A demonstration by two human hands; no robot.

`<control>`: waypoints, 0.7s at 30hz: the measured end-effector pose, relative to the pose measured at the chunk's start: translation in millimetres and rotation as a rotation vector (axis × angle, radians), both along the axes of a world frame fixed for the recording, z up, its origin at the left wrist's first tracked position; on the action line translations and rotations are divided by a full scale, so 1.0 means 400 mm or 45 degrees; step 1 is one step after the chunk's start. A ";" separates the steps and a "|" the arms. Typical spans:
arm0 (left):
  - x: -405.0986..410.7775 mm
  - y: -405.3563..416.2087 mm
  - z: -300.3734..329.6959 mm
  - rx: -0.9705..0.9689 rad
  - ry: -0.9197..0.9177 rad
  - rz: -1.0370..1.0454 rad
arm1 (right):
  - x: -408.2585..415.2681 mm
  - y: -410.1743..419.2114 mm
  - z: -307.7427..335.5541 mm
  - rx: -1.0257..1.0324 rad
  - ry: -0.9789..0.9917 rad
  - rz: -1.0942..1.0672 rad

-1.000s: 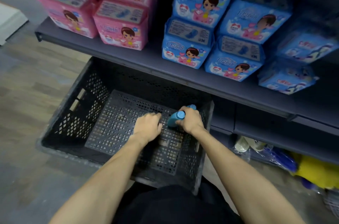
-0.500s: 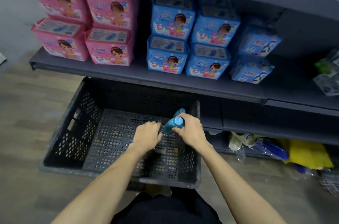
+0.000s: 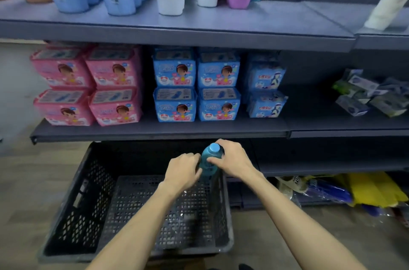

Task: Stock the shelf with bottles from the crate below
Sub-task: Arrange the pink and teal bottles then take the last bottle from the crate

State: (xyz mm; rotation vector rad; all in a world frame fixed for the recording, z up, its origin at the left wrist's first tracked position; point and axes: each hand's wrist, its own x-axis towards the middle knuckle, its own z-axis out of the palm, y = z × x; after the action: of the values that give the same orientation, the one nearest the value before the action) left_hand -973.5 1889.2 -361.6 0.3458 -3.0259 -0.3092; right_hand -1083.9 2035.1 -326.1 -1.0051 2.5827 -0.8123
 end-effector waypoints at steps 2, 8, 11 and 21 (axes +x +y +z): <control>-0.030 0.008 0.049 -0.044 0.038 -0.026 | -0.038 0.011 0.048 -0.058 0.031 0.053; -0.115 0.028 0.212 -0.199 0.182 -0.113 | -0.123 0.058 0.212 -0.173 0.150 0.184; -0.145 0.034 0.283 -0.250 0.269 -0.163 | -0.152 0.082 0.297 -0.219 0.221 0.212; -0.219 0.055 0.527 -0.490 0.682 -0.294 | -0.207 0.139 0.602 -0.511 0.375 0.189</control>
State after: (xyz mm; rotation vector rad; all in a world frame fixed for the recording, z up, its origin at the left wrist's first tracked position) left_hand -1061.1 1911.2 -150.7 -0.1048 -2.5116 0.1516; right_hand -1166.7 2090.9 -85.4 -1.5130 2.5892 -1.2569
